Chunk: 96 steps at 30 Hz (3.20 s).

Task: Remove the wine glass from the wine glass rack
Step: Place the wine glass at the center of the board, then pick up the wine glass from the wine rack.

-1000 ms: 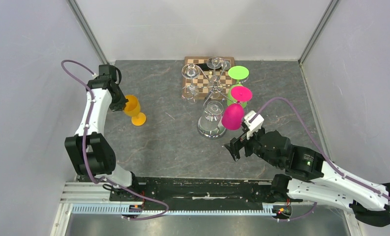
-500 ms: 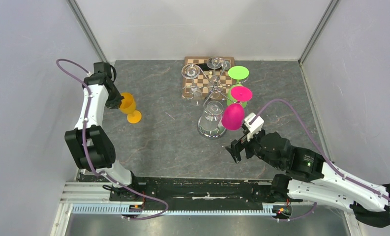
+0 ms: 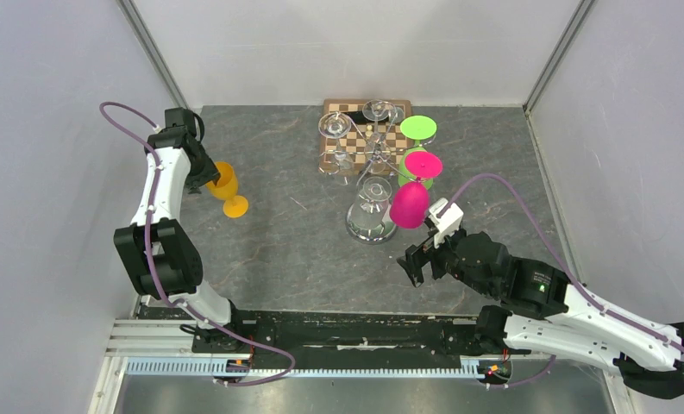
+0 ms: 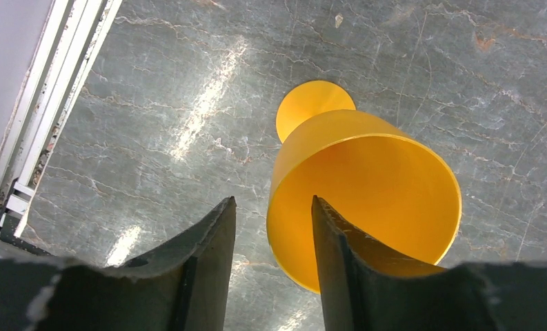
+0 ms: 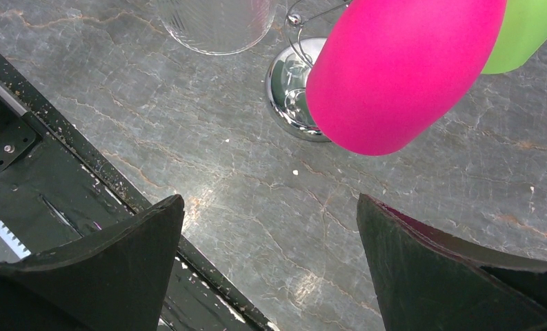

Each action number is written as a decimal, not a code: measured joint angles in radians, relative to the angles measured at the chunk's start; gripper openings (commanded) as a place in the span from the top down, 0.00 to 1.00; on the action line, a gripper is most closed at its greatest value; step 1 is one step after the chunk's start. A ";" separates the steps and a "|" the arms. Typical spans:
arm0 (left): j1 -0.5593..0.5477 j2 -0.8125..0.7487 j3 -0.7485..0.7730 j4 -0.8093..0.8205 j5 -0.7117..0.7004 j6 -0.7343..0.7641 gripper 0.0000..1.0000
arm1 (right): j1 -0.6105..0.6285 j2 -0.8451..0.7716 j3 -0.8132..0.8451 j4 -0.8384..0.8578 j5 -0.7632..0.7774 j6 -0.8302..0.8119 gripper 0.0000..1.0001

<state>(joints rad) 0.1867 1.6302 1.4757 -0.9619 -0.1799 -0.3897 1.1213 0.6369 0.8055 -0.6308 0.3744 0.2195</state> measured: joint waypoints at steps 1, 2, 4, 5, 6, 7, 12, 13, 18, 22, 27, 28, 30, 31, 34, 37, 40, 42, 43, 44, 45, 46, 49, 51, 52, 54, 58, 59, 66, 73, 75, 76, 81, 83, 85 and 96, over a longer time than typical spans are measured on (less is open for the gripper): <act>0.000 0.000 0.000 0.000 0.000 0.000 0.43 | 0.000 0.002 0.001 -0.002 0.000 0.002 0.02; 0.000 0.000 0.000 0.000 0.000 0.000 0.42 | 0.000 0.005 0.005 -0.007 0.001 0.004 0.02; 0.000 -0.003 0.000 0.000 0.000 0.001 0.37 | 0.000 0.013 0.016 -0.018 0.008 0.010 0.02; 0.000 -0.006 0.000 0.000 0.001 0.001 0.30 | 0.000 0.016 0.019 -0.021 0.011 0.013 0.02; 0.000 -0.011 0.000 0.000 0.002 0.001 0.29 | 0.000 0.020 0.025 -0.026 0.014 0.017 0.02; 0.000 -0.020 0.000 -0.001 0.003 0.001 0.29 | 0.000 0.021 0.028 -0.029 0.017 0.019 0.02; 0.000 -0.105 -0.011 0.002 0.028 0.000 0.28 | 0.000 0.027 0.050 -0.050 0.051 0.043 0.02; 0.000 -0.132 -0.022 0.005 0.036 0.000 0.27 | 0.000 0.029 0.057 -0.056 0.059 0.049 0.02; 0.000 -0.254 -0.099 0.021 0.095 -0.003 0.21 | 0.000 0.046 0.112 -0.118 0.143 0.109 0.02; -0.016 -0.329 -0.156 0.027 0.139 -0.006 0.21 | 0.000 0.046 0.149 -0.172 0.170 0.142 0.02; -0.070 -0.416 -0.206 0.031 0.183 -0.006 0.23 | 0.000 0.059 0.242 -0.248 0.172 0.165 0.02; -0.087 -0.434 -0.215 0.032 0.188 -0.006 0.24 | 0.000 0.064 0.266 -0.263 0.172 0.168 0.02; -0.124 -0.467 -0.233 0.036 0.195 -0.007 0.24 | 0.000 0.067 0.296 -0.282 0.172 0.171 0.02; -0.151 -0.484 -0.244 0.040 0.197 -0.007 0.24 | 0.000 0.067 0.307 -0.291 0.172 0.170 0.02; -0.234 -0.516 -0.272 0.050 0.209 -0.007 0.25 | 0.000 0.069 0.337 -0.322 0.177 0.171 0.02; -0.321 -0.534 -0.298 0.060 0.213 -0.008 0.25 | 0.000 0.079 0.371 -0.342 0.200 0.169 0.02; -0.411 -0.552 -0.321 0.078 0.216 -0.013 0.26 | 0.000 0.099 0.431 -0.357 0.238 0.159 0.02; -0.460 -0.563 -0.338 0.095 0.226 -0.014 0.26 | 0.000 0.118 0.484 -0.362 0.263 0.140 0.02; -0.475 -0.567 -0.346 0.103 0.234 -0.014 0.26 | 0.000 0.129 0.511 -0.362 0.276 0.128 0.02; -0.486 -0.572 -0.358 0.113 0.245 -0.014 0.26 | 0.000 0.139 0.533 -0.362 0.285 0.119 0.02; -0.506 -0.575 -0.366 0.119 0.254 -0.014 0.26 | 0.000 0.154 0.565 -0.363 0.301 0.104 0.02; -0.518 -0.577 -0.374 0.127 0.263 -0.014 0.26 | 0.000 0.168 0.590 -0.363 0.314 0.093 0.02; -0.552 -0.581 -0.397 0.145 0.286 -0.013 0.27 | 0.000 0.225 0.679 -0.367 0.352 0.066 0.02; -0.570 -0.589 -0.412 0.156 0.298 -0.013 0.27 | 0.000 0.271 0.740 -0.369 0.369 0.051 0.02; -0.576 -0.594 -0.420 0.161 0.307 -0.013 0.27 | -0.001 0.296 0.768 -0.372 0.375 0.047 0.02; -0.583 -0.607 -0.442 0.174 0.325 -0.013 0.28 | 0.000 0.352 0.831 -0.381 0.389 0.039 0.02; -0.595 -0.628 -0.491 0.195 0.371 -0.013 0.29 | -0.024 0.476 0.978 -0.391 0.391 0.029 0.02; -0.598 -0.632 -0.503 0.200 0.381 -0.013 0.29 | -0.041 0.504 1.006 -0.392 0.385 0.024 0.02; -0.612 -0.668 -0.541 0.222 0.455 -0.012 0.29 | -0.395 0.637 1.107 -0.400 0.171 0.011 0.04; -0.616 -0.747 -0.599 0.268 0.525 -0.013 0.30 | -0.769 0.608 0.948 -0.330 -0.178 0.035 0.08; -0.616 -0.760 -0.625 0.290 0.555 -0.013 0.30 | -0.835 0.586 0.882 -0.298 -0.280 0.052 0.10; -0.616 -0.761 -0.638 0.298 0.571 -0.013 0.30 | -0.866 0.573 0.850 -0.282 -0.338 0.064 0.10; -0.618 -0.758 -0.689 0.326 0.620 -0.013 0.30 | -1.013 0.511 0.694 -0.169 -0.604 0.145 0.13; -0.620 -0.760 -0.700 0.334 0.633 -0.013 0.31 | -1.046 0.488 0.628 -0.112 -0.691 0.190 0.14; -0.621 -0.763 -0.707 0.343 0.643 -0.013 0.31 | -1.063 0.465 0.560 -0.050 -0.774 0.240 0.16; -0.621 -0.775 -0.745 0.375 0.680 -0.013 0.31 | -1.080 0.394 0.340 0.238 -1.017 0.483 0.27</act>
<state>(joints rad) -0.4343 0.8555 0.7303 -0.5869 0.4999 -0.4026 0.0410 1.0309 1.1458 -0.3923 -0.6430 0.7025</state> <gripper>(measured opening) 0.695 0.779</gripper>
